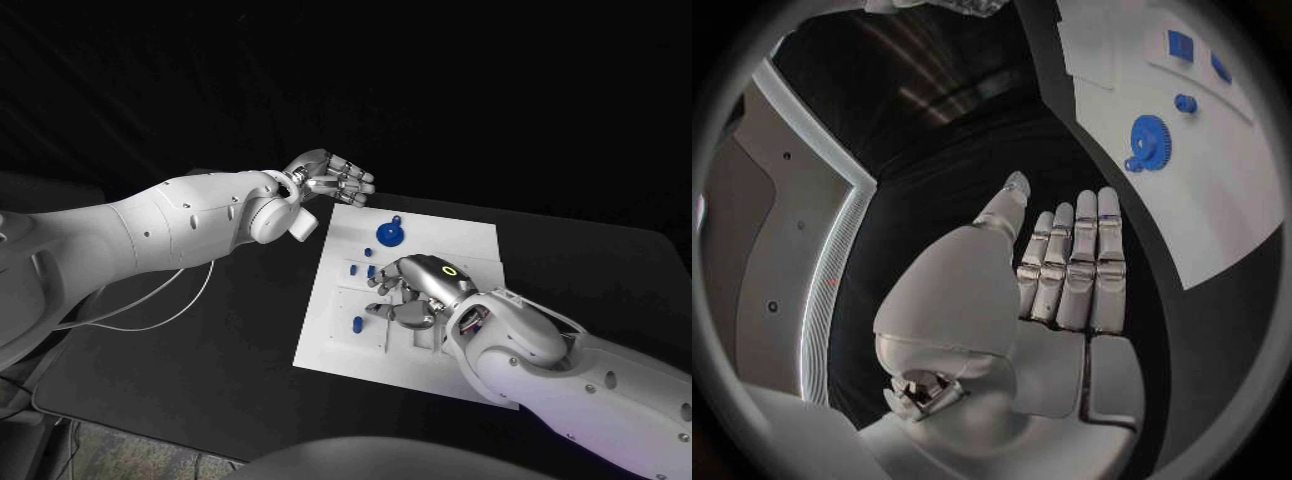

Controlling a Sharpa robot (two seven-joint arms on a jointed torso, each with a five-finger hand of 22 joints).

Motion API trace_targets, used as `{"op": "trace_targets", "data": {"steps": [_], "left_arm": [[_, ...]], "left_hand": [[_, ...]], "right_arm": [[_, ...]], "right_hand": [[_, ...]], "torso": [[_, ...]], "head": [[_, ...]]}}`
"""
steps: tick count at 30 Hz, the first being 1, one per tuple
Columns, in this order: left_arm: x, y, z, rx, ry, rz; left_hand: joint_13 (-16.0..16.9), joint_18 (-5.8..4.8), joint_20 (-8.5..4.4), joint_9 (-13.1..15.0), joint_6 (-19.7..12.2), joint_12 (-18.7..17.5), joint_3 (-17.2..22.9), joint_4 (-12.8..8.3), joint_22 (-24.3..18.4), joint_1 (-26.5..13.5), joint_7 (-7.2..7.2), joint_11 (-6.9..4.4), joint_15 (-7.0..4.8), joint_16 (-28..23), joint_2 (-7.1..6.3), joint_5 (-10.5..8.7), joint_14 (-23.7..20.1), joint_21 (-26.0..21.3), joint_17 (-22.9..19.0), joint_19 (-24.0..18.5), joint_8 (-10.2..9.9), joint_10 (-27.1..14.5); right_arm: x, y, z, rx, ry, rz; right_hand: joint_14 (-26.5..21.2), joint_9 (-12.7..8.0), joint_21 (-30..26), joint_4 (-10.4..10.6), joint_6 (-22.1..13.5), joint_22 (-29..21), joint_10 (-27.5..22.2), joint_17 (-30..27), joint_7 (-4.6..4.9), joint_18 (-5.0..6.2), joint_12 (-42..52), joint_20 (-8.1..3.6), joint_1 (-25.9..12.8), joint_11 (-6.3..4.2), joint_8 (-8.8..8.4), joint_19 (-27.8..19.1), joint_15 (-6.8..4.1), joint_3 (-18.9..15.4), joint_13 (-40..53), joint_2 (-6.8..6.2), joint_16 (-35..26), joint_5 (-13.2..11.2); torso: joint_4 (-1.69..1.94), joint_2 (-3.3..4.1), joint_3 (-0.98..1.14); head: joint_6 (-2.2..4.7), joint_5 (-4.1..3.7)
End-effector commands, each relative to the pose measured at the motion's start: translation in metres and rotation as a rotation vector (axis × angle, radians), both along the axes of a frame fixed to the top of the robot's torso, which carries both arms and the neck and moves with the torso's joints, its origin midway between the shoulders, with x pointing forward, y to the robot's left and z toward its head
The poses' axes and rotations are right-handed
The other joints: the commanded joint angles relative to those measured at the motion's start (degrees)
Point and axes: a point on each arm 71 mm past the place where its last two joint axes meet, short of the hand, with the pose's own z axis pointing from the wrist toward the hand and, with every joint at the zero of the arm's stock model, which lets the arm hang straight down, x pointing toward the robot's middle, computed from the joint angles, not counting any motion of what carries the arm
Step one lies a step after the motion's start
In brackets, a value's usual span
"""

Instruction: Assemble the parts on the task board

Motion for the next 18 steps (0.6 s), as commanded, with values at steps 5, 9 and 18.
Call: {"op": "trace_targets", "data": {"steps": [5,9,18], "left_arm": [[-0.001,0.003,0.002,-0.016,-0.015,-0.005],[-0.001,0.006,0.002,-0.018,-0.019,0.0],[-0.003,0.009,-0.003,-0.013,-0.015,0.001]], "left_hand": [[0.0,-0.02,0.08,0.0,-0.3,-0.2,-0.2,0.2,-0.2,-0.6,0.22,-0.06,-0.13,-0.1,-0.04,-0.28,0.2,0.2,0.2,-0.1,-0.1,-0.1],[0.0,-0.02,0.08,0.0,-0.3,-0.2,-0.2,0.2,-0.2,-0.6,0.21,-0.06,-0.13,-0.1,-0.04,-0.28,0.2,0.2,0.2,-0.1,-0.1,-0.1],[0.0,-0.45,0.27,0.0,-0.4,-0.2,-3.6,2.6,-0.5,-4.9,0.22,0.15,0.13,-0.1,-3.21,-0.74,-0.1,-0.1,-0.2,-0.3,-0.1,-0.4]], "right_arm": [[0.017,-0.045,0.013,0.132,0.198,-0.037],[0.025,-0.071,0.017,0.152,0.26,-0.071],[0.031,-0.131,0.004,0.038,0.508,-0.203]], "right_hand": [[0.0,0.2,0.9,-2.1,3.3,0.0,8.5,0.9,-1.29,-1.75,2.8,-1.6,-0.4,-2.9,-0.07,2.1,-1.9,3.4,1.7,0.34,0.8,-0.1],[-0.6,0.5,0.3,-3.5,5.9,-0.5,10.4,1.1,-2.24,-3.23,9.7,-2.84,-0.4,-4.37,-0.18,1.8,-2.96,0.0,7.7,0.94,-0.3,0.3],[-2.3,12.3,3.4,-1.9,10.3,2.2,0.4,15.6,-5.15,-5.35,47.7,-4.32,-2.8,-6.26,0.13,1.8,-3.99,-9.3,48.4,3.42,8.8,3.1]], "torso": [[-0.4,-0.42,-0.22],[-0.68,-0.6,-0.26],[-1.28,-1.33,0.15]], "head": [[1.58,-2.78],[2.06,-3.56],[1.7,-5.13]]}}
